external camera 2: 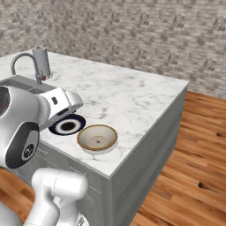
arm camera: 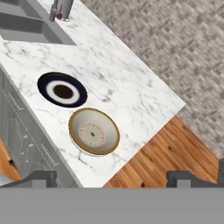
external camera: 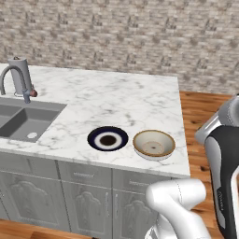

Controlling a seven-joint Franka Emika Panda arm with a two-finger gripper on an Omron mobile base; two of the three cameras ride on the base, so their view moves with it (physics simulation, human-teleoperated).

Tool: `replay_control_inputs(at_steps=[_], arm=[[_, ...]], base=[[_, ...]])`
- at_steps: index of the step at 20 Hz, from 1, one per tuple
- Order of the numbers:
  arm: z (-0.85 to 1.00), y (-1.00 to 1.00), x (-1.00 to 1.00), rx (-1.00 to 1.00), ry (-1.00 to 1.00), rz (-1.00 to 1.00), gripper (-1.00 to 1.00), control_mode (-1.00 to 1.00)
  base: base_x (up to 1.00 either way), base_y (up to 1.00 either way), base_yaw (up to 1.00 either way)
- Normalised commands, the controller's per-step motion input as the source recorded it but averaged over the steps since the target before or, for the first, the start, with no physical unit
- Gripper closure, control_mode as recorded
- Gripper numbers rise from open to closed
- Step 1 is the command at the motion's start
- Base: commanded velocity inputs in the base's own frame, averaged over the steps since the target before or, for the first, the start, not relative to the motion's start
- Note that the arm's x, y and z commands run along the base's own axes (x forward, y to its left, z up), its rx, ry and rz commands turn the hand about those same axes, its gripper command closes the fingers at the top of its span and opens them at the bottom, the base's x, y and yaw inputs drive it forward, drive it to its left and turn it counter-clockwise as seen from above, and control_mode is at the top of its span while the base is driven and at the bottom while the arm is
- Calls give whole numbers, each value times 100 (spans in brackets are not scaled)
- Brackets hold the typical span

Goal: Move the bowls from the cabinet to the plates on the dining table.

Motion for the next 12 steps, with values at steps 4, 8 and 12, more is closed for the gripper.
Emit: replay_control_inputs(at_steps=[4,8,12], arm=[[21,0,-13,2,-3,-5,-100,-100],[19,0,-14,2,0,-5,-100,-100],[11,0,-15,1,0,-3,-100,-100]], base=[[0,0,0],[0,0,0],[0,0,0]])
